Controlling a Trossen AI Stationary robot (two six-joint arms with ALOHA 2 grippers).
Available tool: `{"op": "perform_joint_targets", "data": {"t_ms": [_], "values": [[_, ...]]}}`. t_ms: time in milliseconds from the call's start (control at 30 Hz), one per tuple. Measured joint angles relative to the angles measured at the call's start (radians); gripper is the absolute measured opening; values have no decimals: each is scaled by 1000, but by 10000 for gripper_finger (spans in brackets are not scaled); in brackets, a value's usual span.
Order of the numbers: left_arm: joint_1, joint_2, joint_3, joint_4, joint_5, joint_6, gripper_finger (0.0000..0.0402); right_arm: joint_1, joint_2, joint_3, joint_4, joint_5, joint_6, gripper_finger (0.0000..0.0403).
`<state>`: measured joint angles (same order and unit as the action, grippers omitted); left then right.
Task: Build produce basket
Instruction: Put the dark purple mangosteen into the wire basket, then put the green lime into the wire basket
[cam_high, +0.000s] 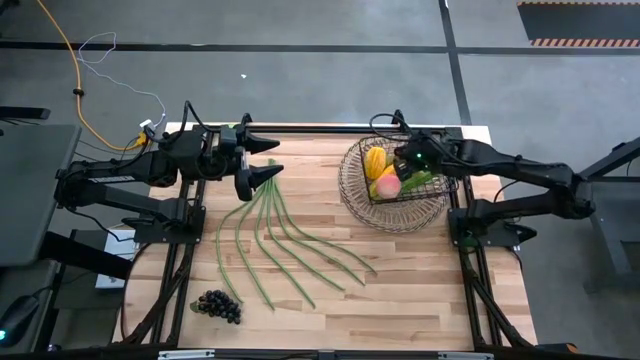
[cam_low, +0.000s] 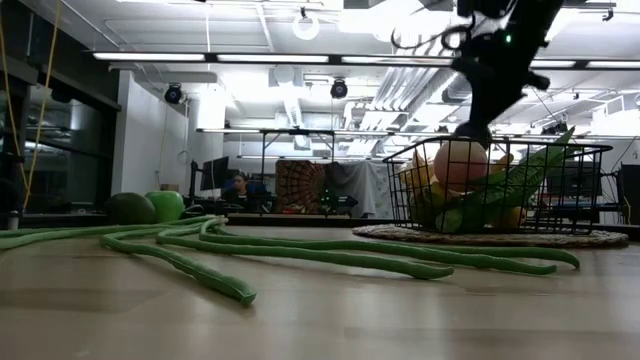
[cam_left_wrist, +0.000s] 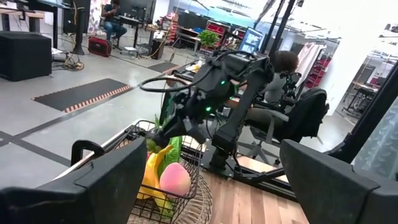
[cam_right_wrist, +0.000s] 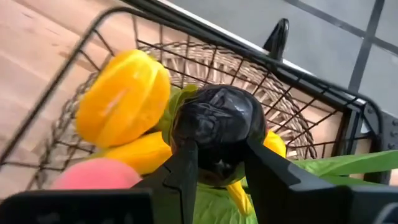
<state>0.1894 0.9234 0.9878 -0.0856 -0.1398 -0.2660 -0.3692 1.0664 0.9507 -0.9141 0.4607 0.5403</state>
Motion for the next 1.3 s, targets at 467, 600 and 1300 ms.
{"op": "perform_joint_targets", "data": {"t_ms": [467, 600, 1300], "values": [[0, 0, 0, 0, -3, 8, 352, -51, 0, -114, 245, -81, -22, 151], [0, 0, 0, 0, -3, 8, 352, -51, 0, -114, 217, -122, -29, 213], [0, -94, -58, -32, 43, 20, 352, 130, -119, -114, 932, -465, -123, 277]]}}
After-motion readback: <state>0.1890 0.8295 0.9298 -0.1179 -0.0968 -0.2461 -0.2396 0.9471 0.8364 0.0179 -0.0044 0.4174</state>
